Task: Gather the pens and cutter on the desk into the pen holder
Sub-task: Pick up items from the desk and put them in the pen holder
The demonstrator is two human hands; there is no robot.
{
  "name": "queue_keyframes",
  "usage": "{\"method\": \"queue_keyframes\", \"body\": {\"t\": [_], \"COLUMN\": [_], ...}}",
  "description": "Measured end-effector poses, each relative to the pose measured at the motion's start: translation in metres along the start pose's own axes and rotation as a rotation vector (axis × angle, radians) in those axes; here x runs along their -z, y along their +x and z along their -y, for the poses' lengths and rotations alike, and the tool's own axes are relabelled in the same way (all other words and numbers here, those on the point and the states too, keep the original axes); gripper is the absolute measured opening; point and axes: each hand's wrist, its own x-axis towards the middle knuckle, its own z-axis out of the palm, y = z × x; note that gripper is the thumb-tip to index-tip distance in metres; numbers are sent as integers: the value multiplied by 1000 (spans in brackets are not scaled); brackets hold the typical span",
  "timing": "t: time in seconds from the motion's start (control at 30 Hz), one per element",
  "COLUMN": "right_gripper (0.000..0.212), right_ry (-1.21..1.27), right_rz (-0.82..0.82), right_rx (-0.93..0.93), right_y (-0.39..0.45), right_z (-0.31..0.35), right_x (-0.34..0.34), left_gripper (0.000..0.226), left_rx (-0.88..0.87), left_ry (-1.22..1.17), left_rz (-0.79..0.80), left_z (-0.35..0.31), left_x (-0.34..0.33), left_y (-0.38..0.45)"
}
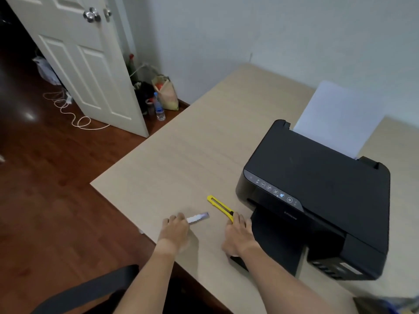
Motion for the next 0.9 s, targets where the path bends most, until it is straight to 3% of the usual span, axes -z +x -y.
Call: {"method": "queue_keyframes", "body": {"t": [0.13, 0.27, 0.5, 0.73, 0.9], "right_gripper": [44, 36, 34, 50, 51], "right_ry": [9, 121, 534, 773, 718], "right_rz": [-86, -276, -457, -688, -721], "right_rx": [58, 142, 76, -34, -145], "right_y": [-2, -4, -30, -75, -118], "right_z": [3, 1, -22, -67, -112], "right_x": [-4, -5, -1, -13, -40], "left_gripper": [40, 45, 2, 10, 25], "left_rx": [8, -10, -58, -13, -148], "left_ry": [-50, -111, -613, -1060, -1038], "left_rz": [19, -36, -437, -620, -590], "left_z": [-1, 3, 3, -48, -103], "left_x": [-2, 5, 19, 48, 54], "left_y": [-4, -6, -9, -5, -12]}}
